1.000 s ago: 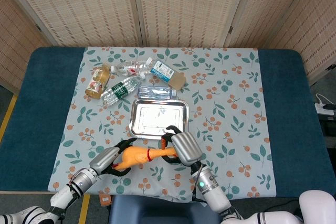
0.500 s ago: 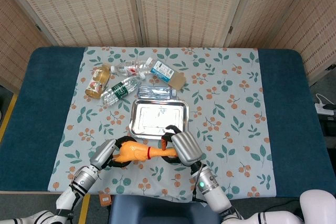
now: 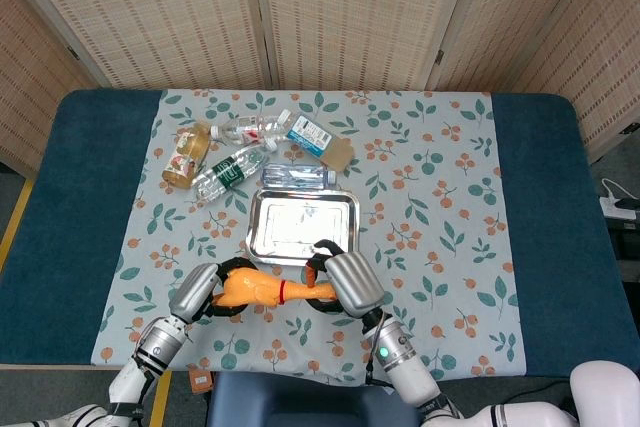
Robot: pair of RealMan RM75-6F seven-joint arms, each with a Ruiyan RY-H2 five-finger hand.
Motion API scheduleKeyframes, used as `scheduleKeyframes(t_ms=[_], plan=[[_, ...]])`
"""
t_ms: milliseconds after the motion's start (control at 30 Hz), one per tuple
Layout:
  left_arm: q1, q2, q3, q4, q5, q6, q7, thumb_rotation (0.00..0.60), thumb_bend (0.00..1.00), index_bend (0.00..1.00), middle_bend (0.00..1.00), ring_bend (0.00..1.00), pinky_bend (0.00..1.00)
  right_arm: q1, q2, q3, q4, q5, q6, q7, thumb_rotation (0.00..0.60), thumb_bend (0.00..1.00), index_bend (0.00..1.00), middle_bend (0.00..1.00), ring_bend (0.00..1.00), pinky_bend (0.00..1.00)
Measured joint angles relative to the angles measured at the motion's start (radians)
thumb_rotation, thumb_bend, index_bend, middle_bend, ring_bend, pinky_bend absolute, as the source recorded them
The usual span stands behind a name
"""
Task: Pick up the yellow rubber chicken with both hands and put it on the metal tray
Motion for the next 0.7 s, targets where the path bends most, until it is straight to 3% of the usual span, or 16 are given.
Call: scheduleKeyframes(t_ms=[33, 67, 100, 133, 167, 233, 267, 467, 700], plan=[[0.001, -0.003, 0.001, 0.004, 0.005, 0.008, 0.0, 0.6, 0.57, 0.81, 0.8, 0.69, 0.87, 0.0, 0.001, 0.001, 0.0, -0.001, 0.001, 0.0, 0.6, 0.32, 0.88, 0.54, 0.62, 0.84], [0.002, -0.005, 0.004, 0.011, 0.016, 0.019, 0.002, 0.6, 0.49, 0.55, 0.57, 0.5, 0.7, 0.0, 0.001, 0.001, 0.0, -0.001, 0.002, 0.001, 0.6, 0.32, 0.88, 0.54, 0.62, 0.84], [0.001, -0.005, 0.008, 0.015, 0.024, 0.024, 0.006, 0.6, 0.44, 0.38, 0.4, 0.35, 0.58, 0.0, 0.001, 0.001, 0.001, -0.001, 0.003, 0.002, 0.6, 0.32, 0.88, 0.54, 0.62, 0.84], [-0.001, -0.002, 0.012, 0.016, 0.031, 0.022, 0.008, 0.6, 0.39, 0.15, 0.18, 0.16, 0.37, 0.0, 0.001, 0.002, 0.003, -0.001, 0.003, 0.004, 0.6, 0.32, 0.88, 0.54, 0.62, 0.84], [-0.006, 0.005, 0.017, 0.013, 0.032, 0.008, 0.005, 0.6, 0.36, 0.04, 0.06, 0.05, 0.22, 0.0, 0.001, 0.002, 0.004, 0.0, 0.002, 0.006, 0.6, 0.32, 0.88, 0.54, 0.62, 0.84], [-0.017, 0.023, 0.021, 0.006, 0.029, -0.032, -0.007, 0.6, 0.32, 0.0, 0.0, 0.0, 0.03, 0.0, 0.0, 0.003, 0.009, 0.002, 0.001, 0.008, 0.6, 0.32, 0.88, 0.54, 0.62, 0.84], [-0.023, 0.036, 0.022, 0.002, 0.028, -0.063, -0.02, 0.6, 0.31, 0.0, 0.0, 0.0, 0.01, 0.0, 0.0, 0.003, 0.011, 0.003, 0.0, 0.01, 0.6, 0.32, 0.88, 0.54, 0.62, 0.84], [-0.06, 0.106, 0.026, -0.013, 0.062, -0.118, -0.105, 0.6, 0.29, 0.0, 0.0, 0.0, 0.0, 0.006, -0.007, 0.01, 0.029, 0.021, -0.007, 0.009, 0.6, 0.32, 0.88, 0.54, 0.62, 0.84], [-0.067, 0.125, 0.025, -0.011, 0.103, -0.093, -0.173, 0.6, 0.28, 0.0, 0.0, 0.0, 0.0, 0.009, -0.022, 0.02, 0.062, 0.027, -0.005, 0.026, 0.6, 0.32, 0.88, 0.54, 0.63, 0.84]])
